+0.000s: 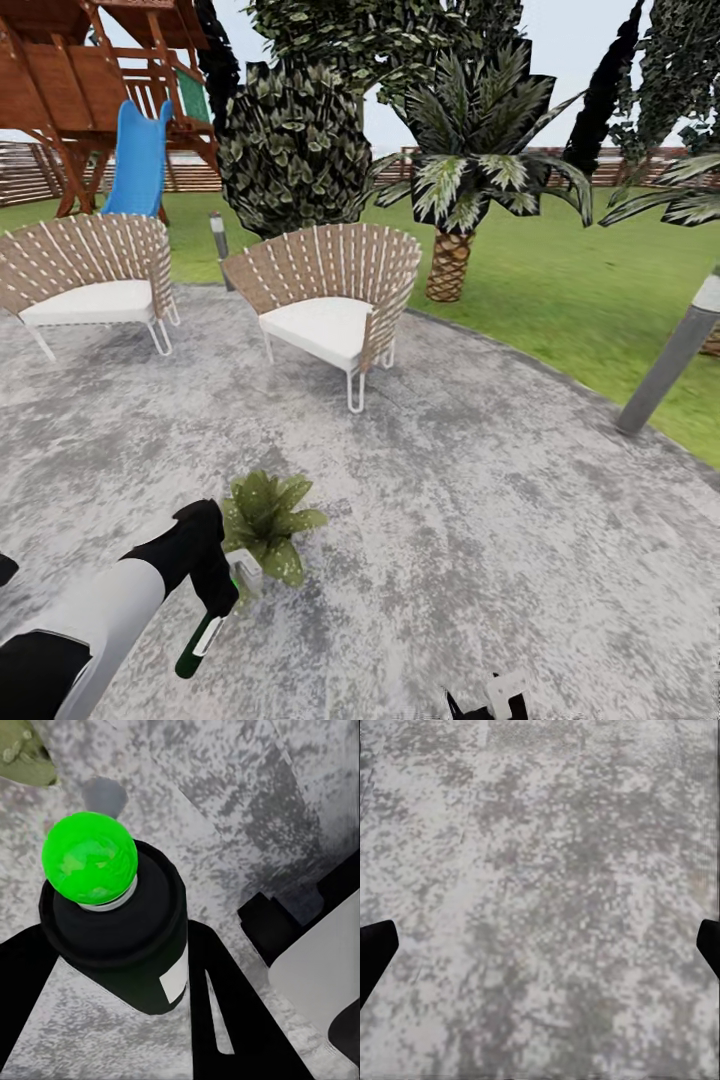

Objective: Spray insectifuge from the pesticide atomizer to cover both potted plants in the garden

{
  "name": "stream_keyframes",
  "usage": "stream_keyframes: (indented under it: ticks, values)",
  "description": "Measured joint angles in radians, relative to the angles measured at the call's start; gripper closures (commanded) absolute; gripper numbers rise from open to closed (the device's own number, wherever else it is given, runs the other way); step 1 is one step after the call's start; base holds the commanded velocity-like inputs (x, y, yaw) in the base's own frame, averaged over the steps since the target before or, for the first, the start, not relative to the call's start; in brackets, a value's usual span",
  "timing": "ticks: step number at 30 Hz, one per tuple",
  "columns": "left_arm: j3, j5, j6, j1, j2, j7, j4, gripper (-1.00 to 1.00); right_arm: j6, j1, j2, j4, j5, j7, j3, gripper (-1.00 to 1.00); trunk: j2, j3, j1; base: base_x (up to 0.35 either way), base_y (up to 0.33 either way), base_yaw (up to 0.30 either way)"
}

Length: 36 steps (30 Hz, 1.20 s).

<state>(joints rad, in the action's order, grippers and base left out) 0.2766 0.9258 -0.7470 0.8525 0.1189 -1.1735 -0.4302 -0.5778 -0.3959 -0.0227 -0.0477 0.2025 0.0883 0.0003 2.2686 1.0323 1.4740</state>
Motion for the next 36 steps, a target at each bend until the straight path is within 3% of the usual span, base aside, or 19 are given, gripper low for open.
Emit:
stream_keyframes:
  ticks: [11, 12, 14, 16, 22, 24, 27, 31, 36]
  values:
    - [-0.009, -0.013, 0.000, -0.009, 0.001, 0.041, 0.001, 1.00, -0.001, -0.001, 0.000, 0.000, 0.000, 0.000, 0.000, -1.00, 0.000, -0.005, 0.000, -0.226, -0.201, 0.259]
    - [-0.052, -0.055, 0.005, -0.014, 0.003, 0.044, 0.001, 1.00, 0.000, 0.000, 0.000, 0.000, 0.001, 0.000, 0.001, -1.00, 0.000, -0.005, 0.000, -0.175, -0.197, 0.280]
    - [-0.081, -0.083, 0.014, -0.016, 0.007, 0.048, 0.001, 1.00, 0.000, 0.000, 0.000, 0.000, 0.001, 0.000, 0.000, -1.00, 0.000, -0.005, 0.000, -0.108, -0.179, 0.280]
    - [-0.090, -0.133, 0.128, -0.047, 0.002, 0.047, 0.014, 1.00, 0.000, 0.000, 0.001, 0.000, 0.002, 0.000, 0.000, -1.00, 0.000, -0.004, 0.000, -0.012, -0.132, 0.280]
    - [-0.091, -0.170, 0.250, -0.093, 0.002, 0.064, 0.015, 1.00, 0.000, -0.001, 0.001, 0.000, 0.002, 0.000, 0.000, -1.00, 0.000, -0.005, 0.000, -0.002, -0.124, 0.280]
    - [-0.090, -0.196, 0.264, -0.095, 0.002, 0.095, 0.017, 1.00, 0.000, 0.000, 0.002, 0.000, 0.002, 0.000, 0.000, -1.00, 0.000, -0.005, 0.000, 0.000, -0.122, 0.280]
    - [-0.088, -0.282, 0.280, -0.114, 0.000, 0.235, 0.018, 1.00, 0.001, -0.001, 0.001, 0.000, 0.002, 0.000, 0.000, -1.00, 0.000, -0.004, 0.000, 0.000, -0.057, 0.219]
    - [-0.090, -0.301, 0.378, -0.142, -0.013, 0.255, 0.019, 1.00, 0.001, 0.000, 0.001, 0.000, 0.001, 0.001, 0.000, -1.00, 0.000, -0.004, 0.000, 0.000, -0.004, 0.029]
    - [-0.092, -0.314, 0.393, -0.148, -0.013, 0.309, 0.010, 1.00, 0.000, 0.000, 0.002, 0.000, 0.000, 0.000, 0.000, -1.00, 0.000, -0.005, 0.000, -0.009, 0.000, 0.000]
